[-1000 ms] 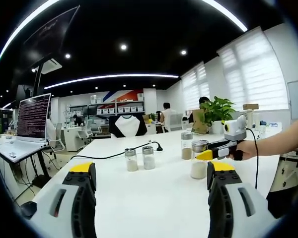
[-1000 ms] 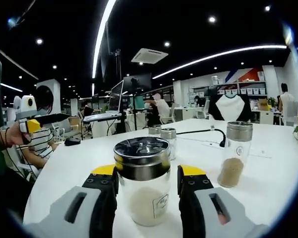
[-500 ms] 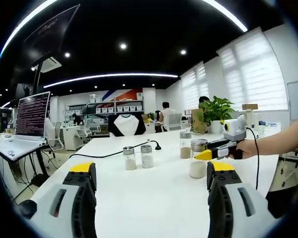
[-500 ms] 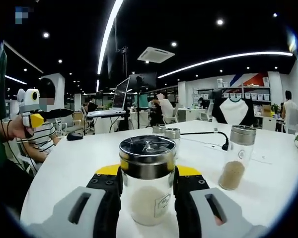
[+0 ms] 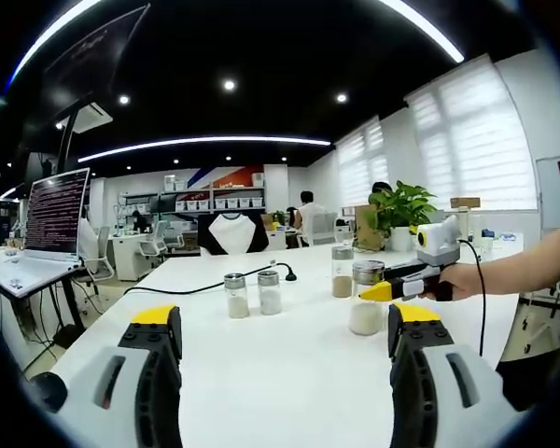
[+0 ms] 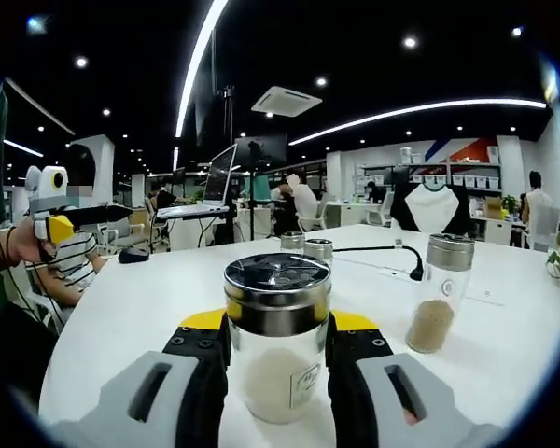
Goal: Rotate the seasoning bottle until the label or dispensing opening points toward the visible target arrow and the bottle remains upright within the marked orientation range
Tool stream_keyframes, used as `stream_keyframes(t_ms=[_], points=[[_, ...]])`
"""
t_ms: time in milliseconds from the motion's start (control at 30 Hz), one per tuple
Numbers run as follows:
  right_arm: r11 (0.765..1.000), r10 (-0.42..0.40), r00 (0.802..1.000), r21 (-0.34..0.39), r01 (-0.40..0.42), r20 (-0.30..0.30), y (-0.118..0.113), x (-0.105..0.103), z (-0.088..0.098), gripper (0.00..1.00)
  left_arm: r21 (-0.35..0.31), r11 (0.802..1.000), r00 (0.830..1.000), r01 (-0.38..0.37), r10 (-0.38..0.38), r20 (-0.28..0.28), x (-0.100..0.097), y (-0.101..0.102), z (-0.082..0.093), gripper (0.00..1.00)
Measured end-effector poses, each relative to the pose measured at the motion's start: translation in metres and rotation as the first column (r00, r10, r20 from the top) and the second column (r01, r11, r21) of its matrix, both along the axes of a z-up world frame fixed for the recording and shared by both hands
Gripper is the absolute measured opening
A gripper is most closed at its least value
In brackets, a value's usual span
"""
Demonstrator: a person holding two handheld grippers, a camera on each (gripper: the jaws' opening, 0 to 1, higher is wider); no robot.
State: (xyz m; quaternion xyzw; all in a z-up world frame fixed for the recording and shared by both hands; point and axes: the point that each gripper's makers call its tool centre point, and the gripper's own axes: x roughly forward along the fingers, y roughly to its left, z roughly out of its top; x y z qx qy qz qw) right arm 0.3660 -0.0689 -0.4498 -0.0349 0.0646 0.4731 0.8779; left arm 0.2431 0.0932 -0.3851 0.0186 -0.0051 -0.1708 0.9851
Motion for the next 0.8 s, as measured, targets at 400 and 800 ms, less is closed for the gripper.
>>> stream_keyframes(t_ms=[400, 800], points=[[0.994, -0.110, 0.994, 0.010, 0.110, -0.001, -0.0008, 0.0019, -0.0009, 0.38, 0.000, 1.000, 1.000, -0.005, 0.005, -0.004, 0.0013, 0.0038, -0.0015, 0.96], [0.977, -0.214, 0.977, -0.013, 0.213, -0.013, -0.0015, 0.0047, -0.0024, 0.38, -0.018, 1.000, 1.000, 0.001, -0.001, 0.005, -0.0027, 0.0040, -0.0002, 0.96]])
